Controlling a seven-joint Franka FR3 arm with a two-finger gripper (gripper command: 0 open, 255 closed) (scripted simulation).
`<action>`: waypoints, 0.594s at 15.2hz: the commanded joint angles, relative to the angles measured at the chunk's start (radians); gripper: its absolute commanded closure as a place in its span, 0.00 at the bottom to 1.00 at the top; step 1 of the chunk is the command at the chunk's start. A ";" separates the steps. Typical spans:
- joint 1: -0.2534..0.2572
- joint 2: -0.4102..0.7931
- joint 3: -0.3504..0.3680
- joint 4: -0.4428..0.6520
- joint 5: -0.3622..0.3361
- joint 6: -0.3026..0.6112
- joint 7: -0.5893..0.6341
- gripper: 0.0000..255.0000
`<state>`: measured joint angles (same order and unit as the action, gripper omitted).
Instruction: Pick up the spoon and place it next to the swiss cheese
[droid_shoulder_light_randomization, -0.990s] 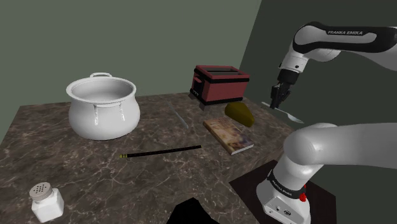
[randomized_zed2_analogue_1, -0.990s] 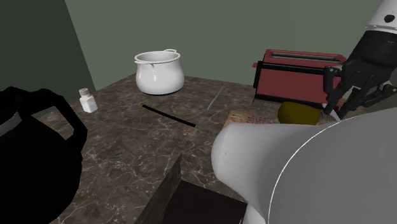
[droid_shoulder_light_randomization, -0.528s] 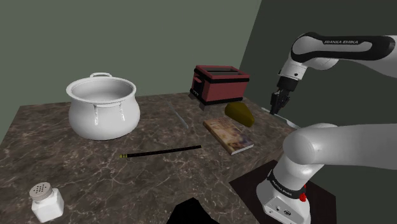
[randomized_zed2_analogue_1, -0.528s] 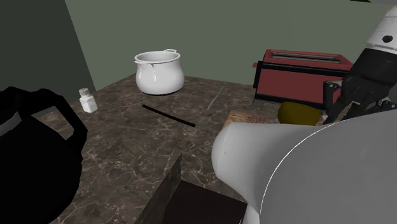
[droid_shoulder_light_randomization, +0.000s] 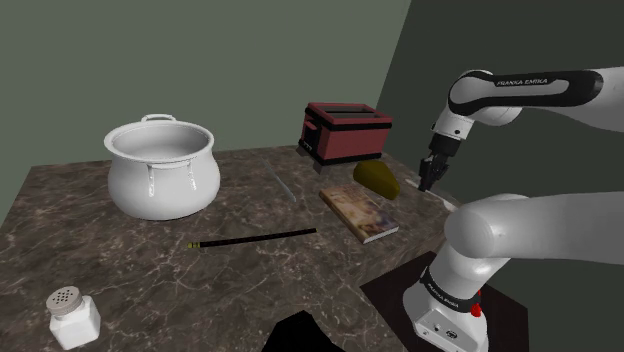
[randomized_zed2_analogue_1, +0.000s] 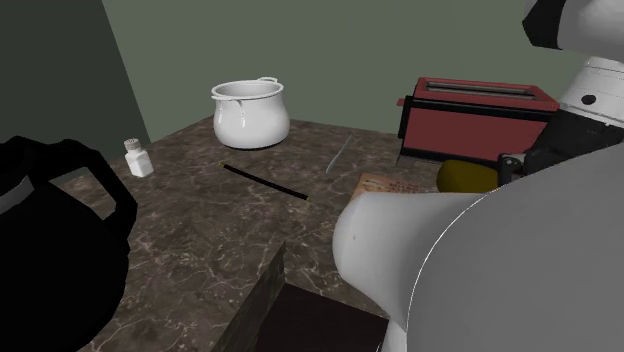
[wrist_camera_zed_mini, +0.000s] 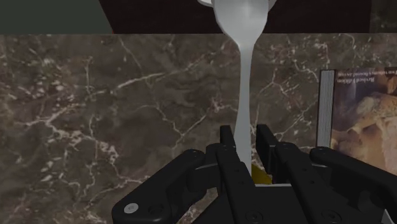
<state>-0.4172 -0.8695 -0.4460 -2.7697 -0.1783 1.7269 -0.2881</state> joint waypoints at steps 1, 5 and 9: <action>-0.004 0.007 -0.010 -0.024 -0.009 0.031 -0.004 1.00; -0.007 0.031 -0.030 -0.065 -0.024 0.094 -0.012 1.00; -0.009 0.062 -0.051 -0.103 -0.039 0.162 -0.020 1.00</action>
<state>-0.4258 -0.8143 -0.4926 -2.8658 -0.2142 1.8752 -0.3058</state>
